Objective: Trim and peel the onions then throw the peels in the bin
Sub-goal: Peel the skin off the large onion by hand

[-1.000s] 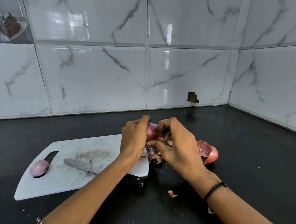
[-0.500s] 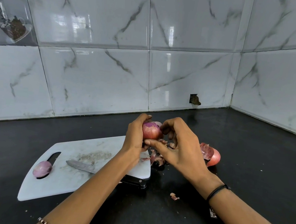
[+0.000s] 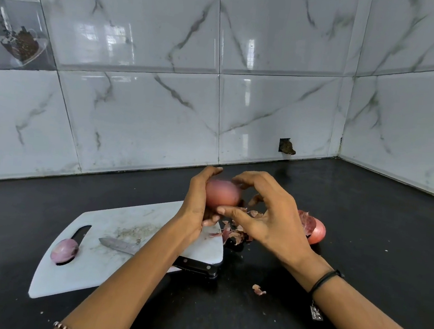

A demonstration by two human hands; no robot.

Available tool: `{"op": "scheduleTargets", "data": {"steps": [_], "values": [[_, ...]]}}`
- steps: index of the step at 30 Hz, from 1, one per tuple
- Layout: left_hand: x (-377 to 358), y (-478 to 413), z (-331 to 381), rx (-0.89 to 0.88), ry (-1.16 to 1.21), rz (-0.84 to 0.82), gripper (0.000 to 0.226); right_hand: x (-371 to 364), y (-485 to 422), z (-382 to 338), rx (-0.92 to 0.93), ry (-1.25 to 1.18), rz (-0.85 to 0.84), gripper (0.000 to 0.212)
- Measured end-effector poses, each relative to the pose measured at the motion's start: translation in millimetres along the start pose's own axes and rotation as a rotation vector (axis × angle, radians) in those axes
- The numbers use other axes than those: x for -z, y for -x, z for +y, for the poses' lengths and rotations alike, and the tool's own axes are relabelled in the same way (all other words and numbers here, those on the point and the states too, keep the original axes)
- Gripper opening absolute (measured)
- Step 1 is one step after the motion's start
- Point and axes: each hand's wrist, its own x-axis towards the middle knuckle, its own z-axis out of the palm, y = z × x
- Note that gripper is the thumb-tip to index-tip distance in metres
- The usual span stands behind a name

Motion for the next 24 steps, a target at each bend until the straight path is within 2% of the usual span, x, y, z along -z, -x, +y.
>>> {"op": "scheduleTargets", "data": {"steps": [5,9,13,16,20,24], "values": [[-6,0,-3,-0.053,-0.031,-0.054,0.051,0,0,2,-0.127,-0.052,0.04,0.054],[-12,-3,-8,-0.178,-0.112,-0.086,0.054,3,-1,4,-0.232,-0.123,0.1,0.053],[-14,0,-7,-0.33,-0.265,-0.089,0.046,3,1,1,-0.349,-0.225,0.06,0.059],[-10,-2,-9,-0.413,-0.35,-0.059,0.053,3,0,2,-0.435,-0.273,0.012,0.063],[-7,-6,-15,-0.472,-0.414,-0.015,0.059,2,2,-1,-0.377,-0.199,-0.038,0.054],[-8,-7,-14,-0.551,-0.47,0.072,0.066,4,3,-4,-0.327,-0.233,-0.031,0.05]]}}
